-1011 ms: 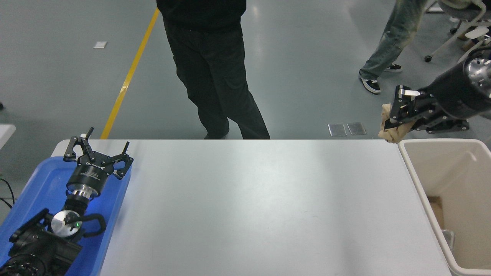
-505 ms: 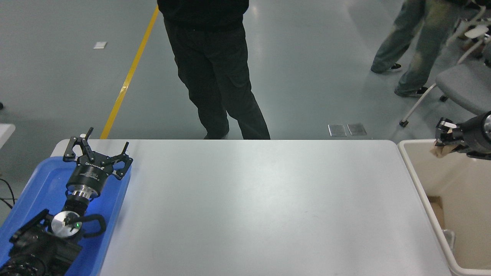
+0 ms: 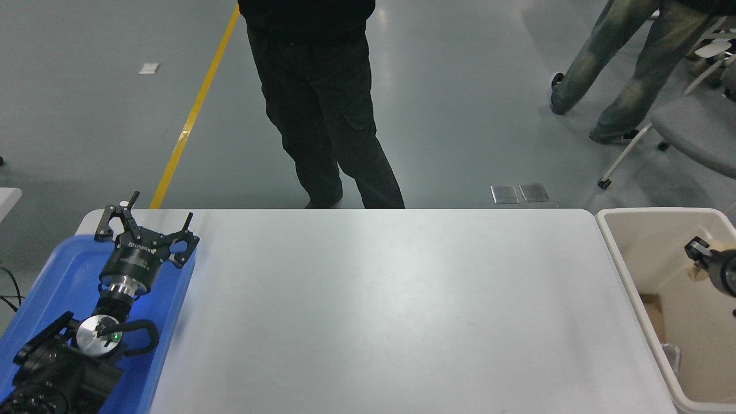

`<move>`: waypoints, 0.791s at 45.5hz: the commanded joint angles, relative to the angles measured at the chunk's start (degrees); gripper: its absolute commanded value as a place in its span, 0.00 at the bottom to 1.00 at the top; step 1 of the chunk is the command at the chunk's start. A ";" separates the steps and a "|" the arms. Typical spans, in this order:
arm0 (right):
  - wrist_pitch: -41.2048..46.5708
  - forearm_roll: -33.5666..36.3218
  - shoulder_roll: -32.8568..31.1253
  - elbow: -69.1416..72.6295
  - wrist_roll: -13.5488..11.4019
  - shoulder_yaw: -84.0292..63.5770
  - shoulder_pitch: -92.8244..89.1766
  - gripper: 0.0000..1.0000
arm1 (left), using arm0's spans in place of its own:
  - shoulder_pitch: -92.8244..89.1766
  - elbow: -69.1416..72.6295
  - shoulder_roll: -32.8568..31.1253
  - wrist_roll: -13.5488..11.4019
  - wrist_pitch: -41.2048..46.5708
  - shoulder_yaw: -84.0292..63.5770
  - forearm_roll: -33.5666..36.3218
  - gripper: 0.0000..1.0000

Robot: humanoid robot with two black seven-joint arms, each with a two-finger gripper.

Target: Pick up paper ball place in dustbin

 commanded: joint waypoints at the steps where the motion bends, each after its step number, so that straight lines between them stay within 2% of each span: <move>1: -2.02 0.27 5.40 -16.85 0.00 10.22 -12.33 0.00 | -0.01 0.02 0.00 0.01 0.01 0.00 0.00 0.99; 10: -5.10 -0.08 7.42 -19.49 -0.08 10.23 -14.79 0.00 | -0.01 0.02 0.00 0.01 0.01 0.00 0.00 0.99; 36: -5.27 0.01 7.51 -18.70 -0.08 10.58 -15.94 0.00 | -0.01 0.02 0.00 0.01 0.01 0.00 0.00 0.99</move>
